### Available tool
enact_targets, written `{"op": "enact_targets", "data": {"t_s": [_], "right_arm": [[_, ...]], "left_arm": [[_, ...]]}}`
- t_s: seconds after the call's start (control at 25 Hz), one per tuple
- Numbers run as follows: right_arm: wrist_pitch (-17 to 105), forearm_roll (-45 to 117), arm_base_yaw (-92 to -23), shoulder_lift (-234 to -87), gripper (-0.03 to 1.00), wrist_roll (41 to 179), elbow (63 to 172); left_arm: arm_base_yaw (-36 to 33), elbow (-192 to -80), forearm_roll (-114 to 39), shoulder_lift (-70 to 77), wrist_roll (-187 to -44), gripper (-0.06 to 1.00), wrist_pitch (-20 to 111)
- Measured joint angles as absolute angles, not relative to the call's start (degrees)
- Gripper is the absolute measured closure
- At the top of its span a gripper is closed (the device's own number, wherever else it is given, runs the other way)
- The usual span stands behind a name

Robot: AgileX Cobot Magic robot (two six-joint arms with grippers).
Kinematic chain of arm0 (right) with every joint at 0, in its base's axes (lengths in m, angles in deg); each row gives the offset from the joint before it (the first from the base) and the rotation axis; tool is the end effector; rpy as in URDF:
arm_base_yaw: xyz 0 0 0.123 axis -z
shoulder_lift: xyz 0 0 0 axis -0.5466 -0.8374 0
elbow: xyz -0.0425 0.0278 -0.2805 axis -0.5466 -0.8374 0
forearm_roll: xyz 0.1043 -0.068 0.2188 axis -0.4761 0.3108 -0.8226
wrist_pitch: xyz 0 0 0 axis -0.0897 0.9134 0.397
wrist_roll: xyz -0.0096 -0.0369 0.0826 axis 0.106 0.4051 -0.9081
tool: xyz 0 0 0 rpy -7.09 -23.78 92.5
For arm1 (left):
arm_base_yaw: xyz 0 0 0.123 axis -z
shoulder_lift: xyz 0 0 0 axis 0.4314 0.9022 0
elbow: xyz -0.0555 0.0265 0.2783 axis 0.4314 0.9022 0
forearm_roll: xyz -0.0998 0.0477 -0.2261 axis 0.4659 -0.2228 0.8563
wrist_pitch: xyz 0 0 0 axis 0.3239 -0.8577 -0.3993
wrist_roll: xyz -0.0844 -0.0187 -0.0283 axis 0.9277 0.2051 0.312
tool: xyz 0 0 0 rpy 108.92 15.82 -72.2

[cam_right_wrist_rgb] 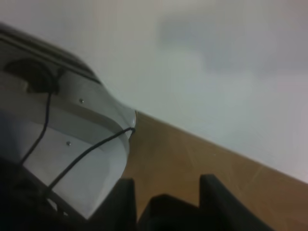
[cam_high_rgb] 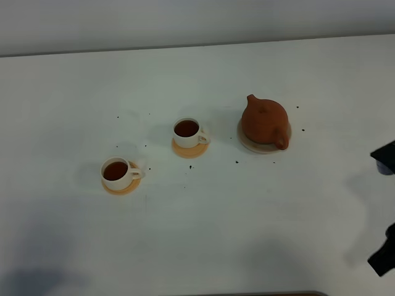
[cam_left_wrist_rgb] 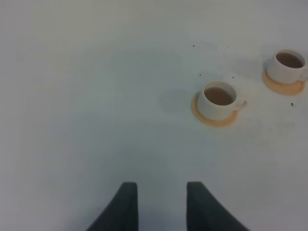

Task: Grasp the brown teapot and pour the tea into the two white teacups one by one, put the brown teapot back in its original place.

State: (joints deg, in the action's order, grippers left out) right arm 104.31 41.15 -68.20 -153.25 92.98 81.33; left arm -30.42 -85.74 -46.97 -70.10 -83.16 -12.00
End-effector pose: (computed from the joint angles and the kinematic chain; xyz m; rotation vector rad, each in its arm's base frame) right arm 0.1378 0.1025 0.2552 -1.0546 2.9034 0.1032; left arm -0.0074 -0.0058 0.2805 -0.0584 2.0296 -0.0084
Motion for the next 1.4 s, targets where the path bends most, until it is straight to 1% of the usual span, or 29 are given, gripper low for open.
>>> {"op": "enact_targets", "data": {"t_s": [0.28, 0.4, 0.52, 0.72, 0.96, 1.04, 1.16, 1.4], "right_arm": [[103.21, 40.37, -68.2, -140.35, 0.73, 94.07, 74.7], [99.4, 39.78, -68.2, -136.21, 0.73, 94.25, 70.7], [98.09, 38.88, -68.2, -133.53, 0.73, 94.26, 67.29], [96.25, 37.75, -68.2, -129.97, 0.73, 94.32, 66.33], [95.35, 41.17, -68.01, -125.21, 0.73, 93.46, 66.25], [95.42, 41.3, -66.61, -123.5, 0.73, 92.96, 66.25], [95.36, 41.24, -62.0, -120.96, 0.73, 92.77, 66.25], [95.54, 40.76, -48.94, -116.56, 0.73, 92.72, 66.2]], "left_arm": [[-30.42, -85.74, -46.97, -70.1, -83.16, 0.69, -12.0], [-30.42, -85.74, -46.97, -70.1, -83.16, 0.69, -12.0], [-30.42, -85.74, -46.97, -70.1, -83.16, 0.69, -12.0], [-30.42, -85.74, -46.97, -70.1, -83.16, 0.69, -12.0], [-30.42, -85.74, -46.97, -70.1, -83.16, 0.69, -12.0], [-30.42, -85.74, -46.97, -70.1, -83.16, 0.69, -12.0], [-30.42, -85.74, -46.97, -70.1, -83.16, 0.69, -12.0], [-30.42, -85.74, -46.97, -70.1, -83.16, 0.69, -12.0]]}}
